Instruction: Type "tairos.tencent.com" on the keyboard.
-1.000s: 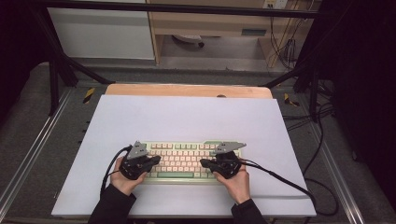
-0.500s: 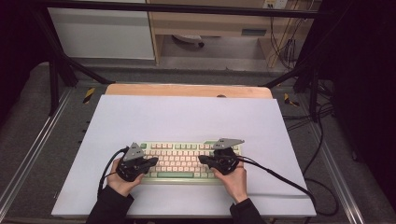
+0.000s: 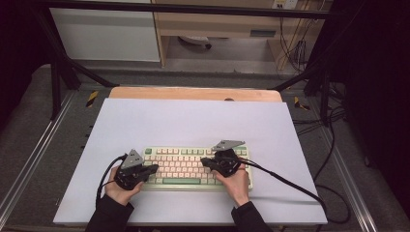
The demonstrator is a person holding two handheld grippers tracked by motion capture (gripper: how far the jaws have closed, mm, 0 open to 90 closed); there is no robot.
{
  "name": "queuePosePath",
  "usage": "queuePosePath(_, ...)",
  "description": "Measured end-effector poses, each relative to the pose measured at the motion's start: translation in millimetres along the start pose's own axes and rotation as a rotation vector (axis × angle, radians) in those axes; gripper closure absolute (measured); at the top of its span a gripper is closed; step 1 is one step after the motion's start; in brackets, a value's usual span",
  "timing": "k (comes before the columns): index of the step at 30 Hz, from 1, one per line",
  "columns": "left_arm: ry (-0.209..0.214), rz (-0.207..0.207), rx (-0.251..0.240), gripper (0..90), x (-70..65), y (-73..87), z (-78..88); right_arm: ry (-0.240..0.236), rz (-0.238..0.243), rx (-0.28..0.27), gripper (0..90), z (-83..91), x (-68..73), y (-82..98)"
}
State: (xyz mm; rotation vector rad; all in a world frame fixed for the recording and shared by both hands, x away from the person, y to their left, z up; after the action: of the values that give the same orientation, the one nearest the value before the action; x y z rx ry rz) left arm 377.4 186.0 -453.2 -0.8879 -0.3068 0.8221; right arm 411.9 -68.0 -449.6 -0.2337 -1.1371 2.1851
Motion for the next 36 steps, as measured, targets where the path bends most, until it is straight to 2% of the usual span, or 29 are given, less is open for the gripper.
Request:
queuePosePath(9, 0.001, 0.003, -0.001, 90.0, 1.2, 0.9, 0.4, 0.007, 0.007, 0.029, 90.0, -13.1, 0.6, 0.9)
queuePosePath(21, 0.001, 0.003, -0.003, 90.0, 2.1, 0.4, 1.0, 0.011, 0.016, 0.047, 90.0, -18.2, 0.7, 5.2)
queuePosePath(36, 0.003, 0.001, -0.002, 90.0, 0.6, -0.2, 0.7, -0.003, 0.042, 0.023, 90.0, 10.0, 7.2, 1.6)
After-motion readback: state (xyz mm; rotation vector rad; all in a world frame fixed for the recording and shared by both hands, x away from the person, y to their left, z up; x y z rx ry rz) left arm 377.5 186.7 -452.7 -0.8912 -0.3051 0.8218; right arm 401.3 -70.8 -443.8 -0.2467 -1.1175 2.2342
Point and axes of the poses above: each handheld gripper's, and its own axes: z roughly backward along the jaws, y roughly out of its underside, x roughly to its left, the point moved 5 cm from there along -z, roughly forward along the jaws, and after that the axes turned 3 degrees about z, right-handed, at the moved point
